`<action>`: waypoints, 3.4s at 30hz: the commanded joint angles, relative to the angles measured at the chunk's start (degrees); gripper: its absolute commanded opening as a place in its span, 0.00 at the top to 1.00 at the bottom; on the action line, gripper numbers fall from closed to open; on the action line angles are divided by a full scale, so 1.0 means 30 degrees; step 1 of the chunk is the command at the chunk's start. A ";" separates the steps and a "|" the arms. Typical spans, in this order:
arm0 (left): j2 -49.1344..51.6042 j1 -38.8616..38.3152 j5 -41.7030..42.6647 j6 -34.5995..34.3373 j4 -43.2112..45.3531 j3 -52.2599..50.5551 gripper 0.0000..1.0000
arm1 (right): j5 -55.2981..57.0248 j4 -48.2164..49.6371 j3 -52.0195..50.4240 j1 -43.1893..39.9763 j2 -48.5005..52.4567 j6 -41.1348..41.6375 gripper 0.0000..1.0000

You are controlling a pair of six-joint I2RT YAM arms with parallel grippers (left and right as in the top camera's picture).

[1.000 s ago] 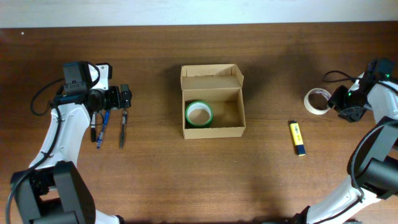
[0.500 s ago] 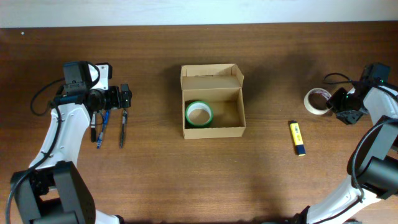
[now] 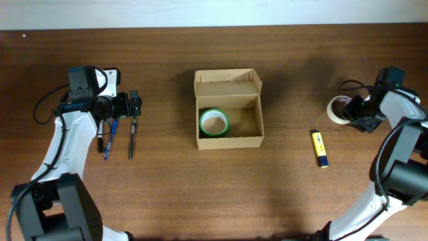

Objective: Pack container
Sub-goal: 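Move the right gripper to the white tape roll and grasp it, then carry the white tape roll into the box and release it, then move the right gripper to the yellow highlighter and grasp it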

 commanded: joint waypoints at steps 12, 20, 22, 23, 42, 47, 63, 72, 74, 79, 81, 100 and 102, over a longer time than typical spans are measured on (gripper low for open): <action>0.0102 0.0022 0.0270 0.0306 0.0036 0.0270 0.01 | -0.5246 -0.4459 0.3963 0.2142 -0.4809 -0.5676 0.96; 0.0102 0.0022 0.0270 0.0306 0.0036 0.0270 0.01 | -0.5756 -0.7453 0.8925 0.9311 -0.8036 -1.2050 0.96; 0.0102 0.0022 0.0270 0.0306 0.0036 0.0262 0.01 | -0.5195 -0.7861 0.8903 1.1198 -0.7956 -1.3274 0.96; 0.0102 0.0022 0.0270 0.0306 0.0036 0.0270 0.01 | -0.4765 -0.8138 0.8845 1.2320 -0.7759 -1.4163 0.96; 0.0102 0.0022 0.0270 0.0306 0.0036 0.0270 0.01 | 0.3002 -0.7257 0.8794 1.9198 -0.0044 -1.7500 0.96; 0.0102 0.0022 0.0270 0.0306 0.0036 0.0270 0.01 | 0.2397 -0.6462 0.8794 1.8921 0.0000 -1.7500 0.96; 0.0102 0.0022 0.0270 0.0306 0.0036 0.0270 0.01 | 0.2069 -0.4612 0.8786 1.8717 0.2069 -1.7194 0.96; 0.0102 0.0029 0.0270 0.0306 0.0036 0.0270 0.01 | 0.2084 -0.4495 0.8801 1.8702 0.2084 -1.6895 0.84; 0.0102 0.0022 0.0270 0.0306 0.0036 0.0270 0.01 | 0.2164 -0.5034 0.9012 1.8739 0.2025 -1.6844 0.78; 0.0102 0.0022 0.0270 0.0306 0.0036 0.0262 0.01 | 0.2157 -0.7118 1.1009 1.8739 0.1086 -1.6837 0.70; 0.0102 0.0022 0.0270 0.0306 0.0036 0.0270 0.01 | 0.2382 -0.7883 1.2072 1.8739 0.0357 -1.6786 0.66; 0.0102 0.0022 0.0270 0.0306 0.0036 0.0270 0.01 | 0.0656 -0.7628 0.5588 0.4794 -1.1373 -0.8174 0.42; 0.0102 0.0029 0.0270 0.0306 0.0036 0.0270 0.00 | 0.0342 -0.7431 0.3701 0.3672 -1.1030 -0.8488 0.42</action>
